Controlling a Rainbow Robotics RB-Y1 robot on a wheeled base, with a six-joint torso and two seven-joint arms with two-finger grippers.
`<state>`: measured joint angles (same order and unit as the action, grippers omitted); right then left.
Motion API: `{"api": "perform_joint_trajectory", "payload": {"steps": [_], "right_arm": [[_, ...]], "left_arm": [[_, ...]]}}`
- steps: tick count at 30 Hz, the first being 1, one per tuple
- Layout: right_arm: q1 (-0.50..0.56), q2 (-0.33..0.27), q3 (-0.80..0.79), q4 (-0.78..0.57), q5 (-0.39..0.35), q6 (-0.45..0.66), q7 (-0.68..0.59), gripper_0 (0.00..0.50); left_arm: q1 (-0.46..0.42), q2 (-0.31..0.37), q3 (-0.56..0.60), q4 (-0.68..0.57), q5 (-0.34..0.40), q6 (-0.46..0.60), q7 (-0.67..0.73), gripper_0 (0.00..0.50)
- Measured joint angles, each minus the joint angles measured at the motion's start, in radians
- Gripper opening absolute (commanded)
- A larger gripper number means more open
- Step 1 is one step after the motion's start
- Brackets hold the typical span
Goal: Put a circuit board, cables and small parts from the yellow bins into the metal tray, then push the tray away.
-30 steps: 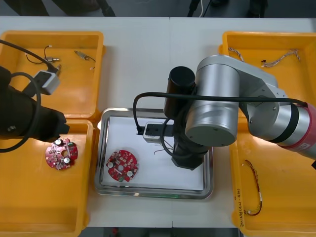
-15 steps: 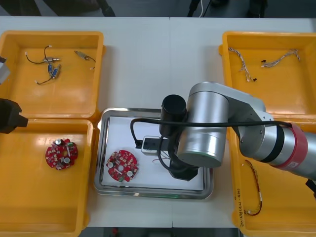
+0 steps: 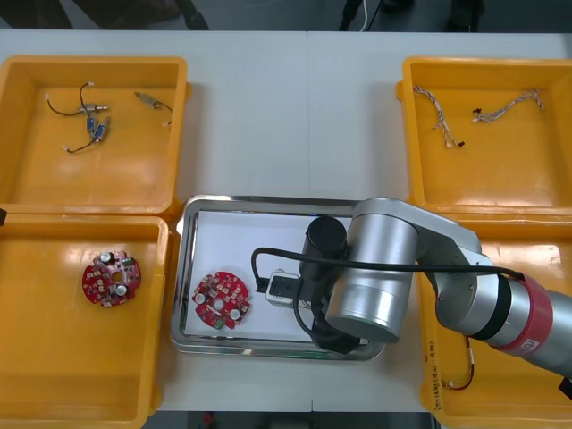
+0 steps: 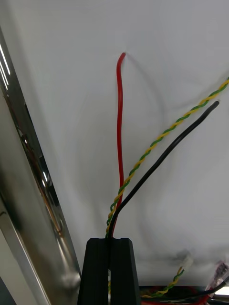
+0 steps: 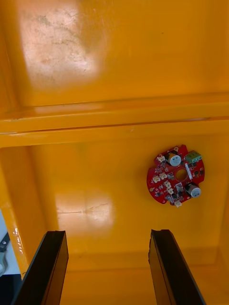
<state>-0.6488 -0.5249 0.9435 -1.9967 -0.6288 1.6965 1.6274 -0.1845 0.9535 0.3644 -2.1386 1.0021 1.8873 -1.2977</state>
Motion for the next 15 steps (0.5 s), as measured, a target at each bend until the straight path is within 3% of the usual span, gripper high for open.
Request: {"api": "perform_joint_trajectory", "payload": {"steps": [11,13,14,15], "right_arm": [[0.018,0.027,0.000,0.000,0.074,-0.026,0.000,0.000],[0.018,0.027,0.000,0.000,0.091,-0.038,0.000,0.083],[0.018,0.027,0.000,0.000,0.100,-0.042,0.000,0.336],[0.018,0.027,0.000,0.000,0.107,-0.046,0.000,0.467]], "left_arm": [[-0.059,0.000,-0.004,0.101,-0.005,-0.007,0.000,0.500],[-0.073,0.000,-0.008,0.116,-0.011,-0.015,0.000,0.500],[-0.080,0.000,-0.012,0.125,-0.014,-0.021,0.000,0.500],[-0.088,0.000,-0.016,0.134,-0.015,-0.026,0.000,0.500]]}}
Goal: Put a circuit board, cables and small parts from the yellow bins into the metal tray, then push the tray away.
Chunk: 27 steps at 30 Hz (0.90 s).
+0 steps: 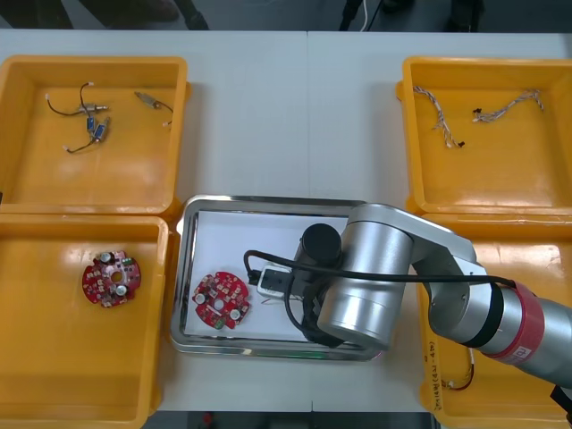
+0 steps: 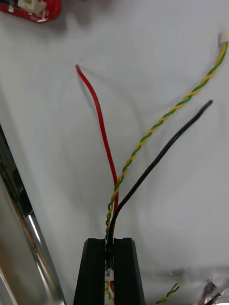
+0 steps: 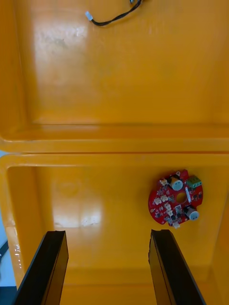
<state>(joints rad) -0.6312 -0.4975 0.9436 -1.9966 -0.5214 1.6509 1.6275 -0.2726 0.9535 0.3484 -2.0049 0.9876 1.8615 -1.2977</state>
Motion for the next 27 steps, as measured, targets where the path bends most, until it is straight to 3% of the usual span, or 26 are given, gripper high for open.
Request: {"api": "perform_joint_trajectory", "payload": {"steps": [1,17,22,27], "right_arm": [[0.000,0.000,0.000,0.000,0.006,-0.002,0.000,0.500],[0.000,0.000,0.000,-0.029,0.021,0.014,0.000,0.500],[-0.014,-0.002,-0.001,-0.111,0.022,0.090,0.000,0.500],[-0.052,-0.004,-0.057,-0.152,-0.067,0.159,0.000,0.500]], "left_arm": [[-0.008,0.000,-0.005,0.010,-0.001,-0.005,0.000,0.500],[-0.152,0.000,-0.144,0.159,-0.042,-0.104,-0.001,0.500],[-0.177,0.000,-0.191,0.212,-0.059,-0.188,-0.007,0.500],[-0.207,0.000,-0.250,0.263,-0.085,-0.250,-0.013,0.500]]}}
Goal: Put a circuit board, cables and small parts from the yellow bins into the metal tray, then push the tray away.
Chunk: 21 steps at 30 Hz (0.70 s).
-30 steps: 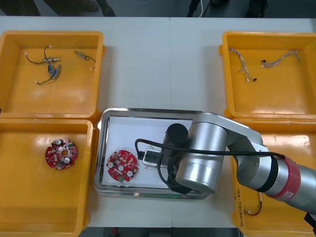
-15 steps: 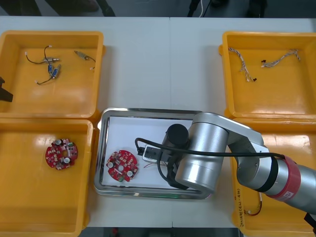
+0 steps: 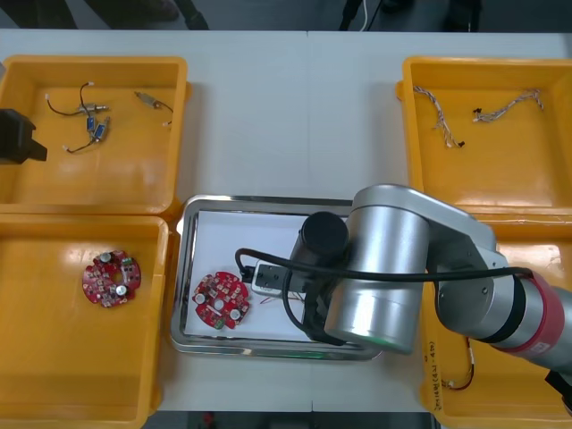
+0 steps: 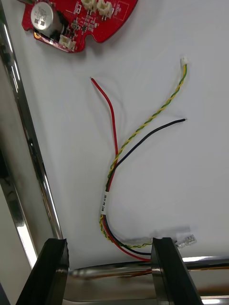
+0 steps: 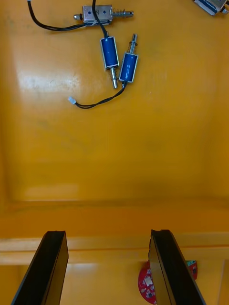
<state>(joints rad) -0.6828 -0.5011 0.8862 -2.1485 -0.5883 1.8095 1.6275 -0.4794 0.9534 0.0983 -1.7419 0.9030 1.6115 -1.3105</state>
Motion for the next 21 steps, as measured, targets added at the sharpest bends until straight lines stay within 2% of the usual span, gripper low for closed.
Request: {"api": "perform_joint_trajectory", "payload": {"steps": [5,11,15,18,21], "right_arm": [[-0.060,-0.008,-0.099,-0.001,-0.117,0.076,0.000,0.500],[-0.150,-0.029,-0.190,-0.001,-0.173,0.104,-0.010,0.500],[-0.198,-0.037,-0.247,0.007,-0.225,0.105,-0.073,0.500],[-0.225,-0.042,-0.303,0.042,-0.281,0.106,-0.144,0.500],[-0.243,-0.050,-0.366,0.078,-0.311,0.106,-0.157,0.500]], "left_arm": [[-0.044,0.000,-0.060,0.045,-0.010,-0.044,-0.027,0.500],[-0.094,0.000,-0.116,0.080,-0.023,-0.074,-0.029,0.500],[-0.108,0.000,-0.142,0.082,-0.031,-0.097,-0.029,0.500],[-0.112,0.000,-0.159,0.091,-0.031,-0.141,-0.029,0.500],[-0.123,0.000,-0.187,0.121,-0.032,-0.199,-0.030,0.500]]}}
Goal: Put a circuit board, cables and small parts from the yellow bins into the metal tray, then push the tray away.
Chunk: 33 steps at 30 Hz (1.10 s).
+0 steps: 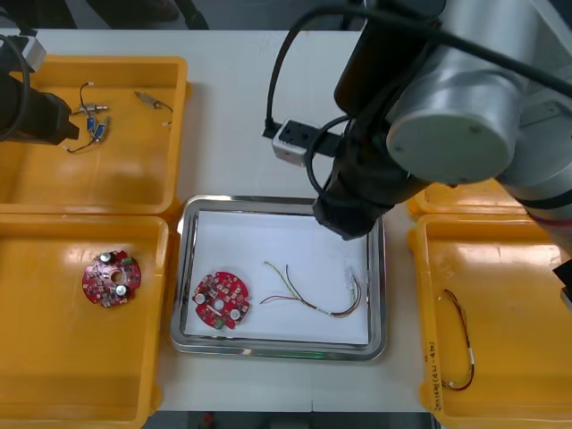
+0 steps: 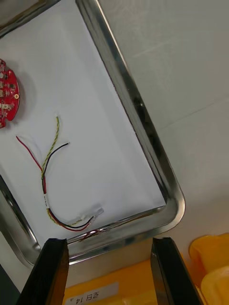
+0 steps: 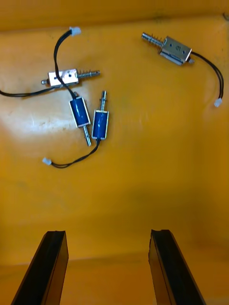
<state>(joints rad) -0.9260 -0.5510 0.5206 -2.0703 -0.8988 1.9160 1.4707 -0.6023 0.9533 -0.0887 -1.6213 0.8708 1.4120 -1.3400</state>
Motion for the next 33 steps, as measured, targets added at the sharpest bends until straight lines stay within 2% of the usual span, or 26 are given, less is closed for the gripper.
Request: {"api": "perform_joint_trajectory", "payload": {"steps": [4,9,18,25,33], "right_arm": [[-0.007,-0.014,-0.081,0.014,0.012,0.000,-0.010,0.500],[-0.007,-0.019,-0.165,0.018,0.103,0.000,-0.020,0.500],[-0.008,-0.027,-0.357,0.131,0.113,0.001,-0.026,0.500],[-0.008,-0.043,-0.445,0.228,0.142,0.001,-0.056,0.500],[-0.009,-0.045,-0.510,0.322,0.234,0.001,-0.056,0.500]], "left_arm": [[-0.024,0.000,-0.054,0.060,-0.001,-0.085,0.000,0.500],[-0.041,0.000,-0.100,0.110,-0.001,-0.166,0.000,0.500],[-0.048,0.000,-0.172,0.189,-0.008,-0.333,0.000,0.500],[-0.058,0.000,-0.255,0.253,-0.015,-0.465,-0.001,0.500],[-0.060,-0.002,-0.292,0.273,-0.026,-0.502,-0.005,0.500]]}}
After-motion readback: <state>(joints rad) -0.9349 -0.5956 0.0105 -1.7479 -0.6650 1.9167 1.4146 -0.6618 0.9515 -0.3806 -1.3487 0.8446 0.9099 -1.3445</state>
